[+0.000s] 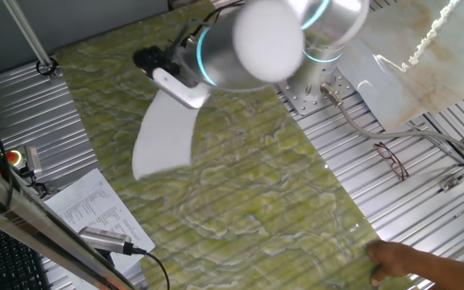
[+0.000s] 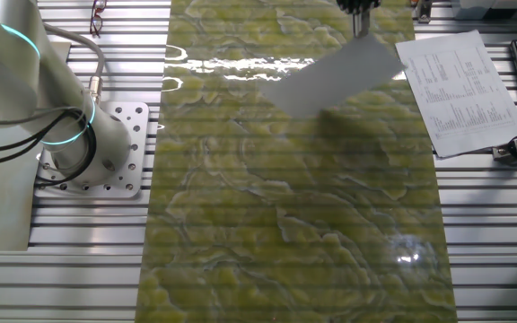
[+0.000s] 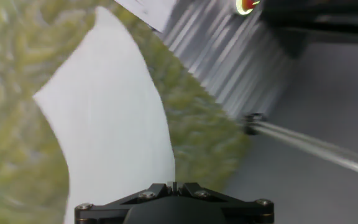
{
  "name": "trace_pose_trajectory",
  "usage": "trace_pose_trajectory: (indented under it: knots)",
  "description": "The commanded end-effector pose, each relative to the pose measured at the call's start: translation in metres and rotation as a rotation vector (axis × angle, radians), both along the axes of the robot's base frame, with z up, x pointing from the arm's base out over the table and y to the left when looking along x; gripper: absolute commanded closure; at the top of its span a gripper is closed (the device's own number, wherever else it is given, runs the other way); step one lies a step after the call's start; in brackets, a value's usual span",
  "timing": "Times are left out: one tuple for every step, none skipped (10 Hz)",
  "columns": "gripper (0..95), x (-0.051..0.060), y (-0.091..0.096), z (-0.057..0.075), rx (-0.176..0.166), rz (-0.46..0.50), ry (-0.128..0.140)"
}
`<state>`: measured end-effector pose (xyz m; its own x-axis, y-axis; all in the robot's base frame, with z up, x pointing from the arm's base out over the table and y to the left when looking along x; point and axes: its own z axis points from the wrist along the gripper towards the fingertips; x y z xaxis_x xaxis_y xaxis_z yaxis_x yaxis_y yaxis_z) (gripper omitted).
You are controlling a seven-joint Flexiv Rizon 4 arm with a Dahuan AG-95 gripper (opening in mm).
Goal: Flip over and spread out the paper that is laid flat on the table
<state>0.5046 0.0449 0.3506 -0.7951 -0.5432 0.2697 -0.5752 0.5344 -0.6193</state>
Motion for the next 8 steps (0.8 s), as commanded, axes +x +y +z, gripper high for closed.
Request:
trace_pose_trajectory:
  knots:
    - [95.0, 0.003, 0.004, 0.024, -0.047, 0.014, 0.019]
    - [95.0, 0.007, 0.013, 0.016, -0.027, -0.021, 0.016]
    - [95.0, 0.01, 0.022, 0.009, -0.015, -0.046, 0.01]
    - [95.0, 0.011, 0.032, -0.003, 0.03, -0.113, -0.001]
    - [95.0, 0.009, 0.037, -0.019, 0.092, -0.16, -0.016]
    - [95.0, 0.004, 0.037, -0.037, 0.18, -0.215, -0.031]
    - [95.0, -0.001, 0.036, -0.048, 0.249, -0.254, -0.04]
    - [95.0, -0.006, 0.034, -0.056, 0.33, -0.297, -0.046]
